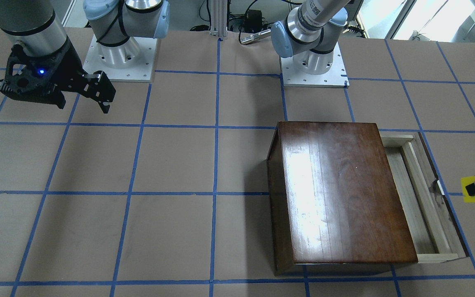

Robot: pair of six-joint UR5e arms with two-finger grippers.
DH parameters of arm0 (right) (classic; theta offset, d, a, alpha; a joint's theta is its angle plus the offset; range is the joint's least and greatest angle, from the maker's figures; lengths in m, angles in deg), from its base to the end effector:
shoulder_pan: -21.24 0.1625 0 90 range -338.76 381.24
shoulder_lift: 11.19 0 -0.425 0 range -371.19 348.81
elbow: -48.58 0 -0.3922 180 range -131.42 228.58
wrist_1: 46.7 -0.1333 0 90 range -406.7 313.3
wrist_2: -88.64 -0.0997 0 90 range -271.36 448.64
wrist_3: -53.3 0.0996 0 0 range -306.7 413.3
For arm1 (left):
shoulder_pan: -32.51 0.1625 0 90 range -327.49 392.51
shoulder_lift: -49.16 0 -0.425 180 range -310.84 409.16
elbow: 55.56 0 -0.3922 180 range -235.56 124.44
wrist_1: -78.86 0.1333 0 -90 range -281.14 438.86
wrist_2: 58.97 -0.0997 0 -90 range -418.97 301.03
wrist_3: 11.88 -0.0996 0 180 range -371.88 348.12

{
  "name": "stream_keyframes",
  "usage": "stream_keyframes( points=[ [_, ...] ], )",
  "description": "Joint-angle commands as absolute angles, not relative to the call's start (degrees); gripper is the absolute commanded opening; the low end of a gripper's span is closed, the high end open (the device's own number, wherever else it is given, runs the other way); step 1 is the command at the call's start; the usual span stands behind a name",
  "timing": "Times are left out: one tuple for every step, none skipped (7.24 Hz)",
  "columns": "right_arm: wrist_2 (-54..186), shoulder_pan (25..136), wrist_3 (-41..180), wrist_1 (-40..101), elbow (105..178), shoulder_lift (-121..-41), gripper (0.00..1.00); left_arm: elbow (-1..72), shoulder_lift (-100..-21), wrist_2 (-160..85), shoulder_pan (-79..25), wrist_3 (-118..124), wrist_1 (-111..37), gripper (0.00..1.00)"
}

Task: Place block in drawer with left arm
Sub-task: 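Carry the yellow cube over the open drawer with the left gripper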

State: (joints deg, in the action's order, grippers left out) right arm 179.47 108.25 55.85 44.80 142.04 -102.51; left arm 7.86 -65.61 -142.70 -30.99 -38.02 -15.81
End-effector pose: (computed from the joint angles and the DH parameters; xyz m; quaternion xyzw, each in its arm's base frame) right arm 0.1066 -0.4869 0.4720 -0.0483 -0.9988 -0.0056 0.0072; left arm 0.1676 -0.6592 0.4569 0.0045 -0.9982 0.0019 0.0601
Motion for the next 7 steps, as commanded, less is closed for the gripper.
stream_keyframes(
  points=[
    [179.52,108.26,55.85,44.80,142.01,-102.51,1.00,13.41,-63.61,-142.81,-33.93,-37.36,-12.39,0.00],
    [179.52,108.26,55.85,44.80,142.01,-102.51,1.00,17.09,-62.82,-142.81,-34.03,-40.24,-8.80,0.00],
    [179.52,108.17,55.85,44.80,142.01,-102.51,1.00,20.61,-62.03,-143.08,-33.94,-42.18,-4.50,0.00],
    [179.52,108.26,55.85,44.80,142.01,-102.51,1.00,22.99,-61.85,-147.08,-33.94,-43.50,-2.20,0.00],
    [179.52,108.26,55.85,44.80,142.01,-102.51,1.00,24.50,-61.85,-147.56,-33.59,-44.39,-0.96,0.00],
    [179.52,108.26,55.85,44.80,142.01,-102.51,1.00,25.29,-61.85,-147.47,-33.50,-44.83,-0.86,0.00],
    [179.52,108.26,55.85,44.80,142.01,-102.51,1.00,26.26,-61.85,-146.95,-33.50,-44.05,-0.68,0.00]
  ],
)
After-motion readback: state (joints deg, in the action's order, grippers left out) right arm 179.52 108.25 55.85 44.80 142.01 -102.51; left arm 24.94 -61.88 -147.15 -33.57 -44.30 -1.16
